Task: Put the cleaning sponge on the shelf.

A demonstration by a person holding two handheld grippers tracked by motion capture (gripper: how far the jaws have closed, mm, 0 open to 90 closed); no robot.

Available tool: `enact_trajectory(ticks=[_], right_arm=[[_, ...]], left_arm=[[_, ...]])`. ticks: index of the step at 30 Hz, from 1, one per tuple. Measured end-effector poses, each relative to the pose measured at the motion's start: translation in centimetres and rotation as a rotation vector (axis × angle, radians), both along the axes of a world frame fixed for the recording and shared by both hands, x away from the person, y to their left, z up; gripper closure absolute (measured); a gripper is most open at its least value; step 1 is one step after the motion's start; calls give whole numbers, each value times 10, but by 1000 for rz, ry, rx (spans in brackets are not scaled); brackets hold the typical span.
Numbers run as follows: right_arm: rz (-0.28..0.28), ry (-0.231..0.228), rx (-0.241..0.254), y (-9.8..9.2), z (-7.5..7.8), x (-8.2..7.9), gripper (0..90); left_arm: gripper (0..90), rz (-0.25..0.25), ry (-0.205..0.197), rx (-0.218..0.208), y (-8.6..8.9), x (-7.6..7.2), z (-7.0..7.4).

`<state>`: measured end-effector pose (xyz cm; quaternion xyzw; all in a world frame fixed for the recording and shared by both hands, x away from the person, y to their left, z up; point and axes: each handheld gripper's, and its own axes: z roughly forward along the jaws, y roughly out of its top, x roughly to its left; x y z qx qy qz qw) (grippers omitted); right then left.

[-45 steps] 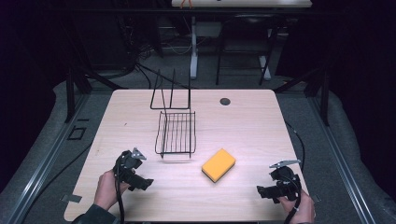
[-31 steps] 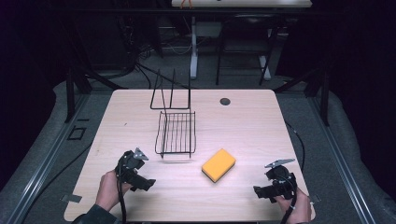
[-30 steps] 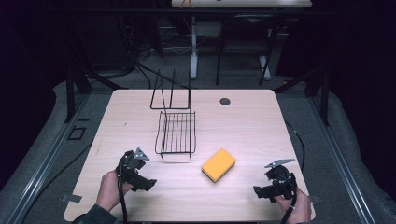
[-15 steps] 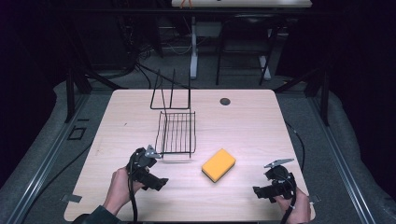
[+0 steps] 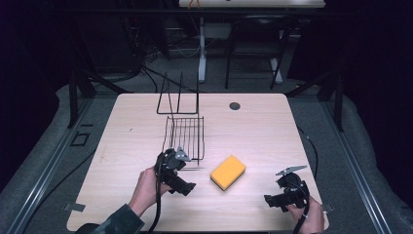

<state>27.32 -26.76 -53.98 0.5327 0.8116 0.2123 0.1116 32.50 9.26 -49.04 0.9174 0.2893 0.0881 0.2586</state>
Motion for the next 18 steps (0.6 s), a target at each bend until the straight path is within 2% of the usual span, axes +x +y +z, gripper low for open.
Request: enact_trajectory(ticks=[2, 4, 5, 9, 15, 18], right_arm=[[1, 5, -2, 0, 0, 0, 85], [2, 6, -1, 0, 0, 0, 88], [2, 8, -1, 0, 0, 0, 90], [3, 8, -2, 0, 0, 0, 94], [6, 3, -2, 0, -1, 0, 94], [5, 5, -4, 0, -1, 0, 94]], left_arm=[[1, -9, -3, 7, -5, 1, -1], [1, -30, 7, 23, -18, 6, -3], [1, -30, 7, 23, -18, 6, -3], [1, -68, 35, 40, -35, 12, -7], [1, -91, 60, 49, -52, 17, -9], [1, -108, 75, 50, -67, 19, -9]])
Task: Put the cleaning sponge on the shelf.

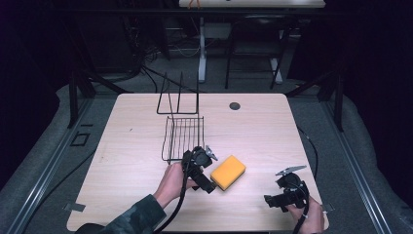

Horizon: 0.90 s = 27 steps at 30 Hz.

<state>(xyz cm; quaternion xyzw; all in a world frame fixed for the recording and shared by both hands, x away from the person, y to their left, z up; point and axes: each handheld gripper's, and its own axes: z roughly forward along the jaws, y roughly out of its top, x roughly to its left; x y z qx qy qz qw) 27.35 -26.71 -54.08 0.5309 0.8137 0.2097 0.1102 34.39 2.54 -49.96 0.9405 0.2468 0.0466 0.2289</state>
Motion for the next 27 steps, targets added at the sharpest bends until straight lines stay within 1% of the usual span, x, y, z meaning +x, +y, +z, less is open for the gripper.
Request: enact_trajectory(ticks=[1, 3, 4, 5, 6, 7, 8, 9, 10, 11, 13, 14, 15, 16, 19, 20, 21, 22, 25, 27], right_arm=[[0, 0, 0, 0, 0, 0, 94], [-1, 0, -1, 0, 0, 0, 95], [-1, 2, 0, 0, 0, 0, 95], [-1, 2, 0, 0, 0, 0, 95], [0, 3, -1, 0, 0, 0, 95], [0, 3, -1, 0, 0, 0, 95], [1, 2, 0, 0, 0, 0, 95], [1, 2, 0, 0, 0, 0, 95], [3, 2, 1, 1, 0, 0, 95], [3, 2, 1, 1, 0, 0, 95], [6, 5, 1, 1, 0, 0, 95], [7, 11, 0, 1, 0, 0, 96], [7, 11, 0, 1, 0, 0, 96], [10, 15, -3, 2, 0, 0, 96], [11, 11, -2, 2, 0, 0, 96], [12, 10, -2, 2, 0, 0, 96], [12, 10, -2, 2, 0, 0, 96], [12, 11, -2, 2, 0, 0, 96], [13, 11, -1, 1, 0, 0, 97], [15, 13, -1, 2, 0, 0, 98]], left_arm=[[1, 0, 0, 0, 0, 0, 0], [1, -9, 12, 6, -7, 1, -1], [1, -19, 29, 17, -14, 3, -3], [1, -19, 29, 17, -14, 3, -3], [1, -28, 44, 20, -21, 4, -7], [1, -28, 44, 20, -21, 4, -7], [1, -32, 59, 31, -26, 6, -11], [0, -32, 59, 31, -26, 6, -11], [1, -34, 74, 42, -32, 8, -15], [1, -34, 74, 42, -32, 8, -15], [1, -33, 87, 45, -36, 10, -18], [0, -26, 98, 48, -40, 12, -21], [0, -26, 98, 48, -40, 12, -21], [0, -19, 113, 54, -44, 14, -24], [2, -17, 120, 59, -47, 17, -27], [3, -11, 127, 68, -49, 19, -31], [3, -11, 127, 68, -49, 19, -31], [5, -10, 139, 70, -50, 21, -34], [12, -7, 148, 70, -51, 22, -36], [42, -4, 148, 74, -52, 23, -38]])
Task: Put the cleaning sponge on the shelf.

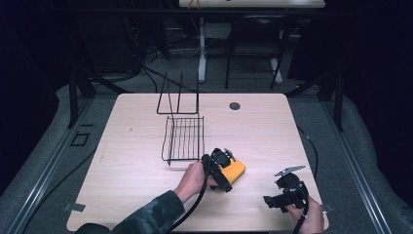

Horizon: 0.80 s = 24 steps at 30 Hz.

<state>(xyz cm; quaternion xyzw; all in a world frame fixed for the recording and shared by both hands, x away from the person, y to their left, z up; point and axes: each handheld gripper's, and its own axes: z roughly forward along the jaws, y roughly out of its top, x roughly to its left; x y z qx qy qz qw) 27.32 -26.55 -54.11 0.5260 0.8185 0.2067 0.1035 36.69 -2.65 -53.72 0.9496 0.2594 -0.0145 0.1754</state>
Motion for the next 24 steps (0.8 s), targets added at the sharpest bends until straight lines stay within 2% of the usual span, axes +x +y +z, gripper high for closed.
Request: enact_trajectory(ticks=[5, 9, 15, 24], right_arm=[[6, -1, 0, 1, -1, 0, 99], [6, -3, -1, 1, -1, 0, 99], [6, -2, 0, 1, 0, 0, 101], [5, 0, 0, 1, 0, 0, 101]], left_arm=[[153, 7, -8, 4, -2, 0, -5], [157, 5, -14, 25, -4, -1, -7], [198, -2, -32, 32, -5, -2, -5], [212, -3, -56, 13, -2, -6, -1]])
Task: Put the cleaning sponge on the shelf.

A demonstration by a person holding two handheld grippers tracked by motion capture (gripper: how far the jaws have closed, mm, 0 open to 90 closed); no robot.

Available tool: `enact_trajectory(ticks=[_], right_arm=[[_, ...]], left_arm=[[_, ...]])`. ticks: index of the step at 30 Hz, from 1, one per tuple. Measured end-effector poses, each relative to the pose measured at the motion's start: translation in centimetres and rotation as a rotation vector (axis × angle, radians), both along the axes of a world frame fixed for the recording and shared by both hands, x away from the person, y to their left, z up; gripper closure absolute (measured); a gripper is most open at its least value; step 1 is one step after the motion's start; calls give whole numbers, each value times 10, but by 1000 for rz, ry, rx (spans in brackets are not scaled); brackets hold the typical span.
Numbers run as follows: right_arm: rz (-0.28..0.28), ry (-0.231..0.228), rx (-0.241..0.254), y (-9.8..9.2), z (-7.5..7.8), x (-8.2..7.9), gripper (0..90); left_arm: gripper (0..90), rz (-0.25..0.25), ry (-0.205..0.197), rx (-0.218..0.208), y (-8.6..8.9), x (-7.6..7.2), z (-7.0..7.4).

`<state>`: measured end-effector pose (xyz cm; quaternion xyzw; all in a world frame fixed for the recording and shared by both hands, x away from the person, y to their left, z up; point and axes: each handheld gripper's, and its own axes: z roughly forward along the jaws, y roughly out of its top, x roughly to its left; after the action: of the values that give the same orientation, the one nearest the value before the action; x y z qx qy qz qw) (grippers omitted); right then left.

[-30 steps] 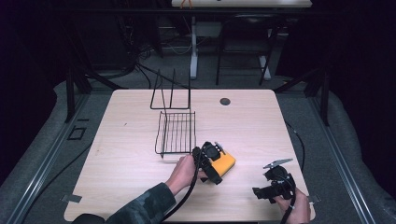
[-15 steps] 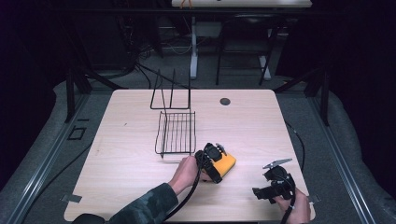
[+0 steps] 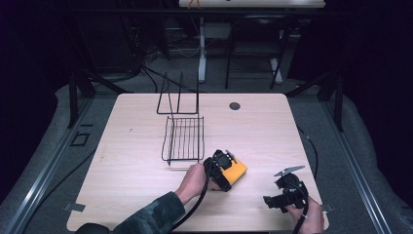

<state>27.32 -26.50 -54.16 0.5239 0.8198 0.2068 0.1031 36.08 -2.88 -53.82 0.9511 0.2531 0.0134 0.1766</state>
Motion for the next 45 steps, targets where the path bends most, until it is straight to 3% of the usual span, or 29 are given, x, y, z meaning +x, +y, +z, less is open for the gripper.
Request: enact_trajectory(ticks=[45], right_arm=[[4, 5, -8, 1, 0, 0, 102]], left_arm=[[228, 32, -75, -90, 43, -10, 30]])
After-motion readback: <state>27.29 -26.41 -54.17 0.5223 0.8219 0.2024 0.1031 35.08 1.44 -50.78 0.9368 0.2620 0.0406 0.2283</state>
